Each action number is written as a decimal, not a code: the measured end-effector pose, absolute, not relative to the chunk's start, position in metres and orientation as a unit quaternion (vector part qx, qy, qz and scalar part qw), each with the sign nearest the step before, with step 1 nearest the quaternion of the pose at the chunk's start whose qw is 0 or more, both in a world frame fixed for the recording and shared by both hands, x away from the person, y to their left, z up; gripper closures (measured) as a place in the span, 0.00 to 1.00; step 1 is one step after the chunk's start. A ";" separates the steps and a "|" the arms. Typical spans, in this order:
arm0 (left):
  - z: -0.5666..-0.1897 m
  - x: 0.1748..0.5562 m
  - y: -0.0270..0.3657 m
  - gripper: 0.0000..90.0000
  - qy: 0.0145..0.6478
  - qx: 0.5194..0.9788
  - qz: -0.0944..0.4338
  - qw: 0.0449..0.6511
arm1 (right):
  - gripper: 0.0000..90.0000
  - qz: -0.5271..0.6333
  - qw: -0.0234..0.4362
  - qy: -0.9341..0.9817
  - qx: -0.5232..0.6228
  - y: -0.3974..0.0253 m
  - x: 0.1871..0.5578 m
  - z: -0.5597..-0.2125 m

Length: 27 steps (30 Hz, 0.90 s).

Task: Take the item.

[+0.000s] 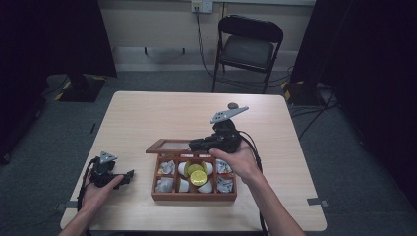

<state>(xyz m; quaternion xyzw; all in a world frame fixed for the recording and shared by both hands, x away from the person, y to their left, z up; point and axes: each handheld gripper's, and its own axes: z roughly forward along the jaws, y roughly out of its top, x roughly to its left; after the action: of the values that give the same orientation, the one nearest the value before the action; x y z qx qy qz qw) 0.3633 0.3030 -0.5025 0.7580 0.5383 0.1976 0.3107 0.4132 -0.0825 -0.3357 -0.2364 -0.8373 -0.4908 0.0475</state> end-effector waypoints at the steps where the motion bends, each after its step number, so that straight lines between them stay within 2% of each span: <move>1: -0.502 0.363 0.302 0.20 0.535 0.763 0.192 0.309 | 0.90 -0.491 0.049 -0.837 -0.237 -0.083 0.413 -0.336; 4: -0.495 0.361 0.297 0.26 0.514 0.776 0.179 0.319 | 0.90 -0.491 0.048 -0.837 -0.237 -0.083 0.413 -0.336; 16: -0.471 0.343 0.275 0.28 0.430 0.792 0.164 0.401 | 0.90 -0.491 0.049 -0.836 -0.238 -0.083 0.415 -0.334; 27: -0.457 0.336 0.250 0.30 0.373 0.801 0.165 0.438 | 0.90 -0.492 0.049 -0.836 -0.238 -0.083 0.416 -0.333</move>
<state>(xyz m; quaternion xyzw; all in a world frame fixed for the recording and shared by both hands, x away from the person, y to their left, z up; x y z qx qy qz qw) 0.3356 0.2503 -0.4573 0.8012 0.3732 0.1646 0.4379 0.4164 -0.0833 -0.3331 -0.2381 -0.8361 -0.4917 0.0490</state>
